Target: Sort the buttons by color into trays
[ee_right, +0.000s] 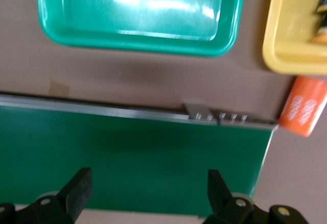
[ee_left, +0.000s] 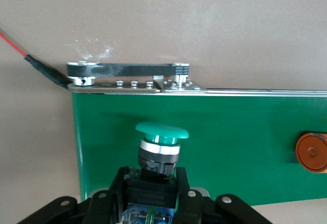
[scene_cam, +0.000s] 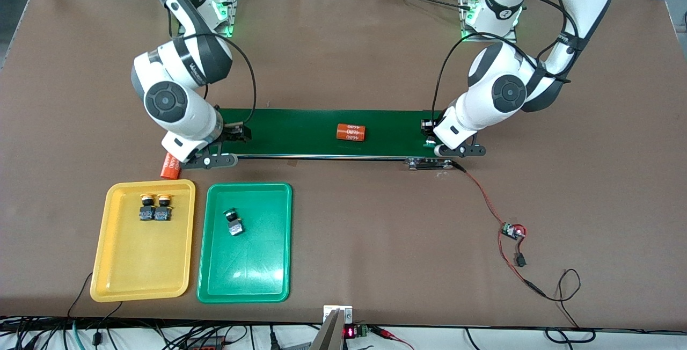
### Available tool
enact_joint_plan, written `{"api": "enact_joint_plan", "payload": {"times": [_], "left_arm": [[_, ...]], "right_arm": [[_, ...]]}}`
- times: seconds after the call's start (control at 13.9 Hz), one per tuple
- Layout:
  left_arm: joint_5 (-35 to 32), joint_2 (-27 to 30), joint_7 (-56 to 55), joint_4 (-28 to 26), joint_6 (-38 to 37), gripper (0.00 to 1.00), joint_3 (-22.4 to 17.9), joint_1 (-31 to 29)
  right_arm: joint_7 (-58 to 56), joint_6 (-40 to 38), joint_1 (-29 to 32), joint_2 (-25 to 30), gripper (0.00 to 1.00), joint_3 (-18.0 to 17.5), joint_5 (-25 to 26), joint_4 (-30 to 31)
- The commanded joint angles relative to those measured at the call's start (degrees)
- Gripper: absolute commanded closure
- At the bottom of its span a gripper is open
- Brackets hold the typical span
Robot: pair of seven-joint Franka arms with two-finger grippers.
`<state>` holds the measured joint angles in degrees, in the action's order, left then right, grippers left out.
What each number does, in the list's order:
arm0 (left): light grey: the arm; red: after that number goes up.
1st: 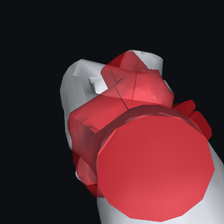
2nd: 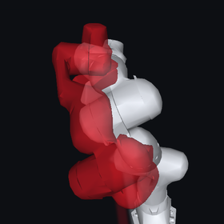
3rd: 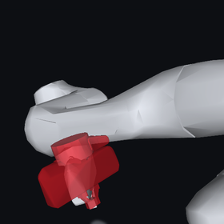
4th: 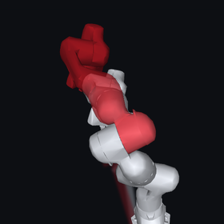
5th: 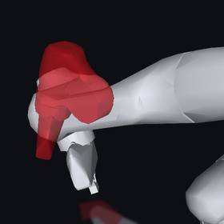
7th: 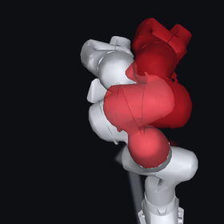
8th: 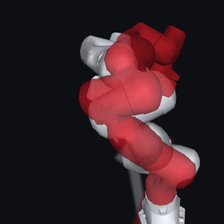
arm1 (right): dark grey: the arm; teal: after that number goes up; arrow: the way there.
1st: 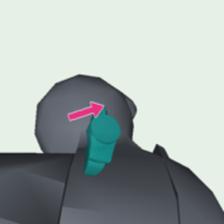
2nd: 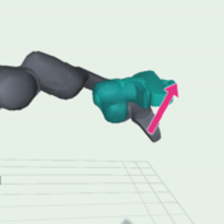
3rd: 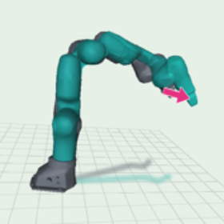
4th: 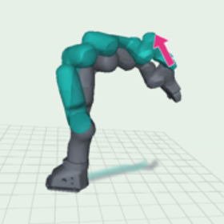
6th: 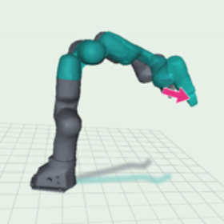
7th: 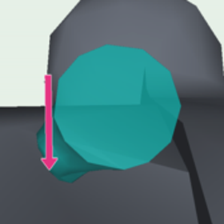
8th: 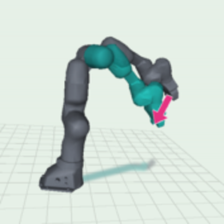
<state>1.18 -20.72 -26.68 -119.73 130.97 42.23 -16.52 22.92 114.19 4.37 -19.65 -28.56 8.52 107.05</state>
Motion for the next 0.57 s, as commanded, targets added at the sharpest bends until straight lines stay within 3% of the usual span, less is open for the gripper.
{"api": "enact_joint_plan", "payload": {"times": [0.0, 0.22, 0.5], "left_arm": [[0.22, -0.20, -1.00, -0.68, 1.65, 1.00, -0.75, 2.98], [-1.87, 0.42, -0.39, -2.08, 2.78, 0.99, -0.75, 3.16], [-4.35, 0.24, -0.92, -5.78, 10.53, 0.99, -0.75, 3.60]], "right_arm": [[0.89, 0.33, 0.55, 6.02, 0.00, -0.36, -4.46, 5.62], [0.89, 0.07, 0.38, 9.89, 0.00, -0.36, -5.35, 9.13], [0.81, -0.19, 0.38, 12.97, 0.00, -0.36, -7.37, 12.13]]}}
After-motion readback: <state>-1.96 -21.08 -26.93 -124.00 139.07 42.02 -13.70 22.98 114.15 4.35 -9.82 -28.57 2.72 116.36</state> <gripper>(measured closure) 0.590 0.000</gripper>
